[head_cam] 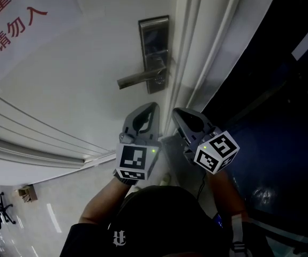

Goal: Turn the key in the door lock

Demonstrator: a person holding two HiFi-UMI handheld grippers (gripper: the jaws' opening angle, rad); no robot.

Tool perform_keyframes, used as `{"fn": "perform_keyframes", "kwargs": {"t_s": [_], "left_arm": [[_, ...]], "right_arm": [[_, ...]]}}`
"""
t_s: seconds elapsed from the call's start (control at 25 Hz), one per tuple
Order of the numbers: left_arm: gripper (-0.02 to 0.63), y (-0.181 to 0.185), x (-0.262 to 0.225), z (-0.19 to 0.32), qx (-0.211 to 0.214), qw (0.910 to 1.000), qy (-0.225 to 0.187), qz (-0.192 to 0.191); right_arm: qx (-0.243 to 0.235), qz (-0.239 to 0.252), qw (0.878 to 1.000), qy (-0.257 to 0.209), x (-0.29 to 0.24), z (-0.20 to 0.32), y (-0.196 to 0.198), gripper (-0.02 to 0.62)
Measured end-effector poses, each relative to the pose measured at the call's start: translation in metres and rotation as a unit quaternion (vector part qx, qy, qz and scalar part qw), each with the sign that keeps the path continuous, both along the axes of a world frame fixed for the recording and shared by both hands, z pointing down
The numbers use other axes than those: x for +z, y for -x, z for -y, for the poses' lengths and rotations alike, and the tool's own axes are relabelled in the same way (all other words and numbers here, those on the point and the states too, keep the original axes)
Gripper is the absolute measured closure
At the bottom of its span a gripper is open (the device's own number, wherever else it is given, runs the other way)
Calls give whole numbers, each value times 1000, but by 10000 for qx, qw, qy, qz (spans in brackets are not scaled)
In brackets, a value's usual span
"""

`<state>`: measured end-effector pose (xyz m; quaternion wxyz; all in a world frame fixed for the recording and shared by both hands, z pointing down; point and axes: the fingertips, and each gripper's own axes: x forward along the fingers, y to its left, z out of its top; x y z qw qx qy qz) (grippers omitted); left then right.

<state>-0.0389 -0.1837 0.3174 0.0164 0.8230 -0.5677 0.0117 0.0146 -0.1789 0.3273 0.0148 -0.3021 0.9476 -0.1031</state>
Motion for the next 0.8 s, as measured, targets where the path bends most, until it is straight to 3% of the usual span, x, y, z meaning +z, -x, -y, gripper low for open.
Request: {"fn": "perform_keyframes", "kwargs": {"t_s": [0.8], "left_arm": [[600,5,-5,4,-22,9998,-38,-170]], "right_arm": [[8,-39,10000,-28,-6,2,10,581]]}}
